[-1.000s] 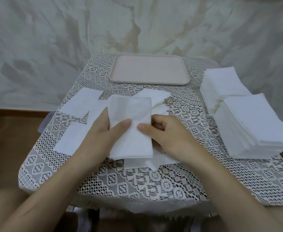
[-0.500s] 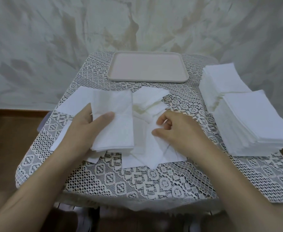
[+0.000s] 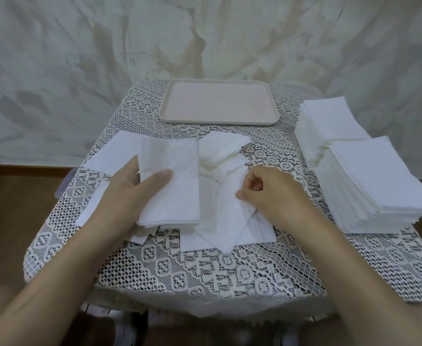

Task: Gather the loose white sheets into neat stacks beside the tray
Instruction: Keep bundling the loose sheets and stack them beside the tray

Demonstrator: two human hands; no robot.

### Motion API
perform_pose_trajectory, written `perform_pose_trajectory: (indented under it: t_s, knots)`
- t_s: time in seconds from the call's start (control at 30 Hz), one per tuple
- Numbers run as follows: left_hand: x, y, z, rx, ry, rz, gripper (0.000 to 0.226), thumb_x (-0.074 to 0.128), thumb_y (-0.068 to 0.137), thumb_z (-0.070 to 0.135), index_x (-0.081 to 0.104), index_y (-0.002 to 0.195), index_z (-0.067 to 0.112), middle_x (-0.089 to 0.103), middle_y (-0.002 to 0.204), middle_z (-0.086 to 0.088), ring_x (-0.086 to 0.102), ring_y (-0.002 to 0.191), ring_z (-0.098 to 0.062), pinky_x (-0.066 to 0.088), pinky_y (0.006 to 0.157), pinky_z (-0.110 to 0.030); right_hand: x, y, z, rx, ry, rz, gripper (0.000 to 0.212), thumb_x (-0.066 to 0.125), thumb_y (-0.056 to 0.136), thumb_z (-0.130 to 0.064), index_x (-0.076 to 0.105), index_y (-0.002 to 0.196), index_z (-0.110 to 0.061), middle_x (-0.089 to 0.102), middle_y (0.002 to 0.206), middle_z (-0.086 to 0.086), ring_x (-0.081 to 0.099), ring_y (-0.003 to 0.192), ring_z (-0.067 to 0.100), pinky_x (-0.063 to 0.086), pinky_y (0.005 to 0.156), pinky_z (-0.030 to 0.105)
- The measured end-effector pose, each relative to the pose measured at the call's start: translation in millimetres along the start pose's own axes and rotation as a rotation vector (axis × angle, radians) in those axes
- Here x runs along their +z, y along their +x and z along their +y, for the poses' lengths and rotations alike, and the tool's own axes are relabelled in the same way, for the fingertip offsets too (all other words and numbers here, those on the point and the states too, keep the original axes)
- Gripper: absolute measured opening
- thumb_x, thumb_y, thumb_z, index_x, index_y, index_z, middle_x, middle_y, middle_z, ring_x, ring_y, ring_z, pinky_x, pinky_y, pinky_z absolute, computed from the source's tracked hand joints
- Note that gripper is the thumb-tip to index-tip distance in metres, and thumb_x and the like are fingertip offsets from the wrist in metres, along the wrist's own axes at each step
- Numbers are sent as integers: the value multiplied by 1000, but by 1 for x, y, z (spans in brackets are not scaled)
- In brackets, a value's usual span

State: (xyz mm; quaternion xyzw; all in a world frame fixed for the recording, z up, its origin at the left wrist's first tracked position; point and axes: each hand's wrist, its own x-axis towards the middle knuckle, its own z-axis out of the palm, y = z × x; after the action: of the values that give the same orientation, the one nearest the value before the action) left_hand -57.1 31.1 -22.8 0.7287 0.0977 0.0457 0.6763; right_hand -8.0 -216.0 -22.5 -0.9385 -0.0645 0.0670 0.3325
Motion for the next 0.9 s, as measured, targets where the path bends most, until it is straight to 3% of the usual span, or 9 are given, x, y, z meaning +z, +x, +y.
perform_pose_trajectory:
  t_s: [0.1, 0.27, 0.5, 0.67, 0.8, 0.9]
  knots:
    - [2, -2, 2, 2, 12, 0, 15, 65, 102, 22, 69, 113, 31, 78, 83, 5, 70, 60, -12, 48, 40, -26, -2, 0, 2, 20, -1, -12, 19, 75, 90, -37, 61, 96, -25, 58, 79, -12, 56, 71, 9, 37, 64, 31]
    - [8, -7, 5, 27, 28, -1, 15, 63, 103, 21, 68, 113, 31, 73, 73, 12, 63, 49, -4, 39, 35, -17, -5, -3, 9, 53, -6, 1, 21, 75, 88, -43, 62, 90, -26, 59, 76, -10, 57, 72, 11, 38, 63, 31]
    - [10, -7, 6, 29, 20, -19, 19, 63, 103, 20, 68, 118, 30, 76, 77, 14, 67, 56, -1, 42, 38, -15, -11, -2, 15, 78, 5, -66, 22, 75, 88, -40, 61, 88, -24, 58, 74, -9, 53, 66, 10, 34, 57, 29]
    - [7, -5, 4, 20, 32, -31, 19, 64, 102, 22, 69, 116, 34, 78, 86, 11, 72, 65, -6, 47, 44, -18, -10, -4, 10, -34, -4, -39, 17, 69, 94, -32, 59, 86, -22, 61, 77, -7, 56, 70, 14, 38, 61, 32]
    - [5, -3, 1, 25, 41, -47, 19, 65, 102, 24, 70, 116, 36, 80, 94, 7, 75, 75, -13, 54, 50, -25, -7, -4, 11, -74, 119, 58, 13, 64, 96, -32, 56, 89, -25, 65, 82, -1, 56, 72, 16, 40, 63, 35]
    - [7, -3, 0, 38, 29, -66, 20, 64, 102, 23, 69, 116, 36, 80, 93, 9, 76, 74, -11, 53, 50, -22, -6, -2, 16, 0, 206, 5, 16, 72, 92, -34, 58, 95, -28, 61, 83, -6, 55, 70, 13, 35, 61, 31]
